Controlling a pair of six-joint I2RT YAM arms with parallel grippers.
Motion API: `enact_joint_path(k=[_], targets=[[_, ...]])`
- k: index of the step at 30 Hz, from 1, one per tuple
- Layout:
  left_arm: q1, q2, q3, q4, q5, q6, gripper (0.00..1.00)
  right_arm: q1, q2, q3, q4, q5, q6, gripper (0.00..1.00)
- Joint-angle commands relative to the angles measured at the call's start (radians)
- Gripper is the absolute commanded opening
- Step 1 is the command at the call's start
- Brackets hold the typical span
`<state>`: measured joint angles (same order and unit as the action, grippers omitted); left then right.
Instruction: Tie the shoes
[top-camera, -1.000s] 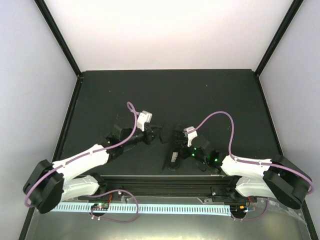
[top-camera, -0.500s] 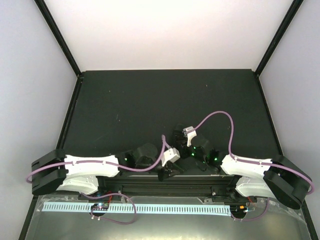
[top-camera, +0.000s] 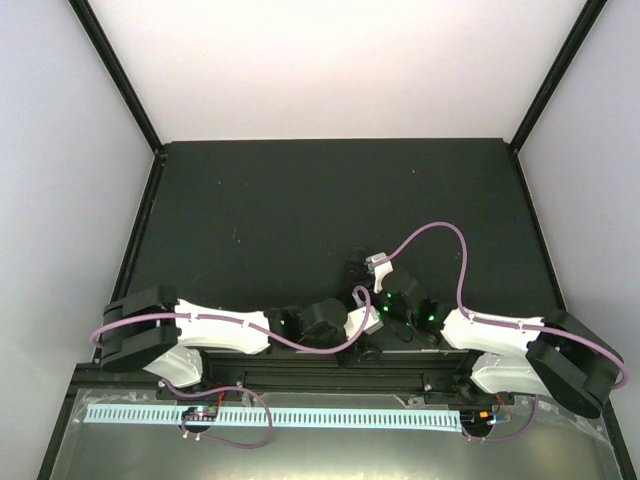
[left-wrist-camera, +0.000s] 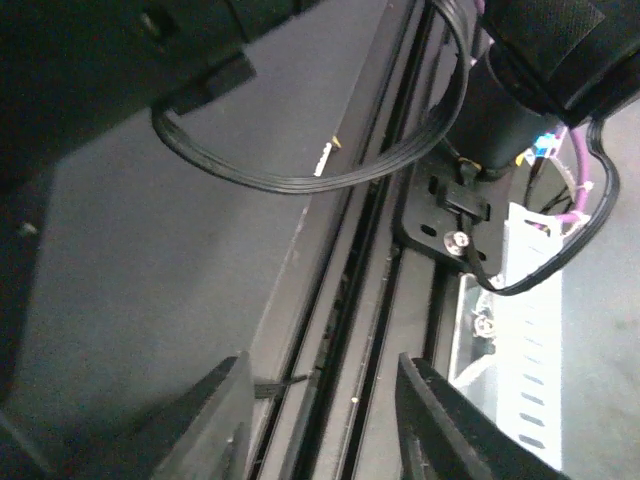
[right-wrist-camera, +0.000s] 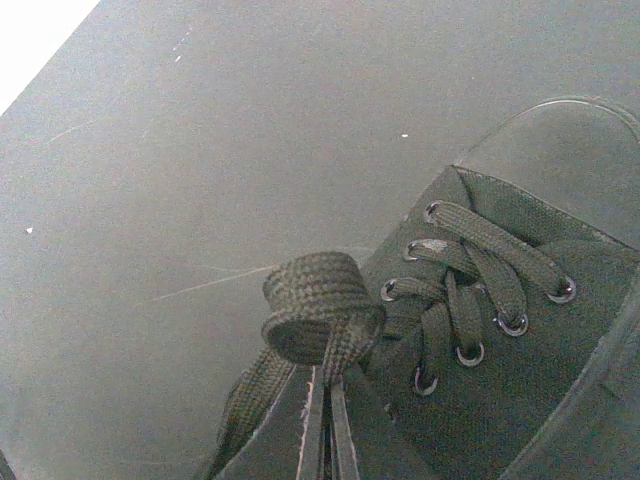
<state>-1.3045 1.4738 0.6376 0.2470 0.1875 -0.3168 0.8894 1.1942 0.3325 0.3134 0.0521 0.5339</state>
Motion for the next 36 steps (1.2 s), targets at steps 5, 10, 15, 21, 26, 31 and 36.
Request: enact_joint_path(k=[5, 10, 15, 21, 26, 31, 36], targets=[[0.014, -0.217, -0.056, -0.063, -0.17, 0.047, 0.57, -0.005, -0.037, -0.001, 0.06, 0.016, -0.012, 0.02], [0.106, -0.35, -0.129, -0.11, -0.197, 0.045, 0.64, -0.005, -0.057, -0.027, 0.084, 0.021, -0.035, 0.02], [0.285, -0.354, -0.117, -0.096, -0.106, -0.021, 0.64, -0.005, -0.069, -0.05, 0.104, 0.015, -0.068, 0.02], [0.36, -0.22, 0.009, -0.08, -0.02, -0.063, 0.64, -0.004, -0.047, -0.053, 0.122, -0.004, -0.089, 0.02], [0.404, -0.109, 0.05, -0.024, 0.047, -0.088, 0.64, -0.004, -0.025, -0.05, 0.14, -0.023, -0.091, 0.02], [0.417, -0.046, 0.077, -0.011, 0.091, -0.087, 0.59, -0.005, -0.015, -0.049, 0.148, -0.031, -0.096, 0.02], [0.426, -0.018, 0.085, 0.004, 0.105, -0.094, 0.45, -0.005, -0.016, -0.048, 0.153, -0.036, -0.1, 0.01]])
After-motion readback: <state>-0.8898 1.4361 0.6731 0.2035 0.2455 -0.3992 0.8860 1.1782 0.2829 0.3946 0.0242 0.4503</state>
